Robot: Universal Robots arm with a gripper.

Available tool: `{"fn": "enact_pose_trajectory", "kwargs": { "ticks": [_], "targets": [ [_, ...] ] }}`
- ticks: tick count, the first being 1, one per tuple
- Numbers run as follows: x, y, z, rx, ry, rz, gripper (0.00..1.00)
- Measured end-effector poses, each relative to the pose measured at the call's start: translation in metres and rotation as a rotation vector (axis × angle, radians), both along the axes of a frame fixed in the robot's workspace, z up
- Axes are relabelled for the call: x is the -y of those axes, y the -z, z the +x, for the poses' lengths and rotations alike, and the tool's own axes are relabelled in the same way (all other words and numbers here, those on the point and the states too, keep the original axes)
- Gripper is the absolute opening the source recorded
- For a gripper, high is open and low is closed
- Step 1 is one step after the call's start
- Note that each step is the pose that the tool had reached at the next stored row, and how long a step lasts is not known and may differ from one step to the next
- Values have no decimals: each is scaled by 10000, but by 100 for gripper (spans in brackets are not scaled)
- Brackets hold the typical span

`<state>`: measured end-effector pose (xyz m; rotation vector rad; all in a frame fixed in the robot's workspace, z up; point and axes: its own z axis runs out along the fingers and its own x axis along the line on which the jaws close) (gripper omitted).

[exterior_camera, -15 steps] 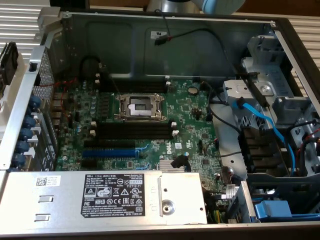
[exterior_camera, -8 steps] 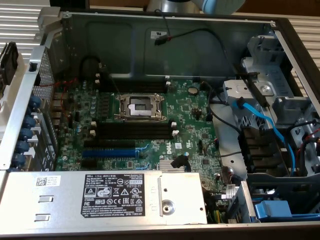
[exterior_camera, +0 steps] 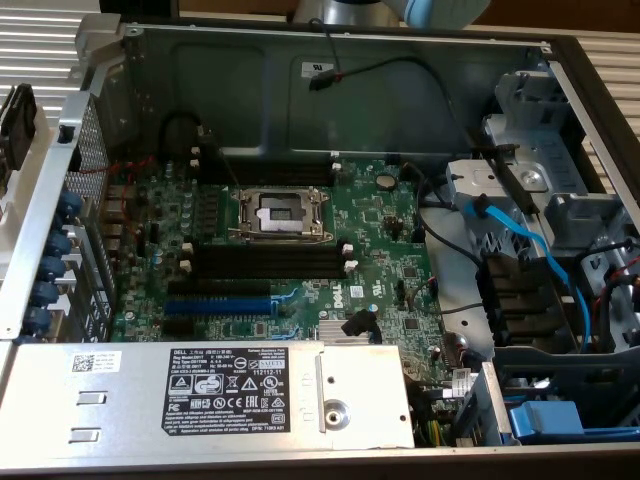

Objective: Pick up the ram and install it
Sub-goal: 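Pick up the ram and move it above insertion slot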

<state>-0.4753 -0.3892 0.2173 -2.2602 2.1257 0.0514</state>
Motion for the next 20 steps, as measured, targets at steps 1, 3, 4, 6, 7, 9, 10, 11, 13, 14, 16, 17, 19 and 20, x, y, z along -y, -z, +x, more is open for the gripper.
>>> {"fn": "enact_pose_trajectory", "kwargs": {
  "ticks": [1,3,4,6,7,9,10,11,13,14,16,17,19,20],
  "targets": [
    [0,0,0,0,0,0,24],
    [0,1,0,0,0,-28,24],
    [0,3,-1,0,1,-61,24],
    [-1,6,0,0,0,-220,24],
    [-2,6,0,0,1,-259,24],
    [-2,7,0,46,-1,-264,24],
    [-2,7,0,101,0,-265,24],
    [-2,7,0,146,0,-263,24],
    [-2,13,0,172,0,-261,24],
    [-2,19,0,179,1,-261,24],
    [-2,34,0,193,1,-262,24],
    [-2,46,0,201,1,-261,24],
    [-2,65,0,210,2,-261,24],
    [-2,73,-1,213,2,-262,24]
  ]
}}
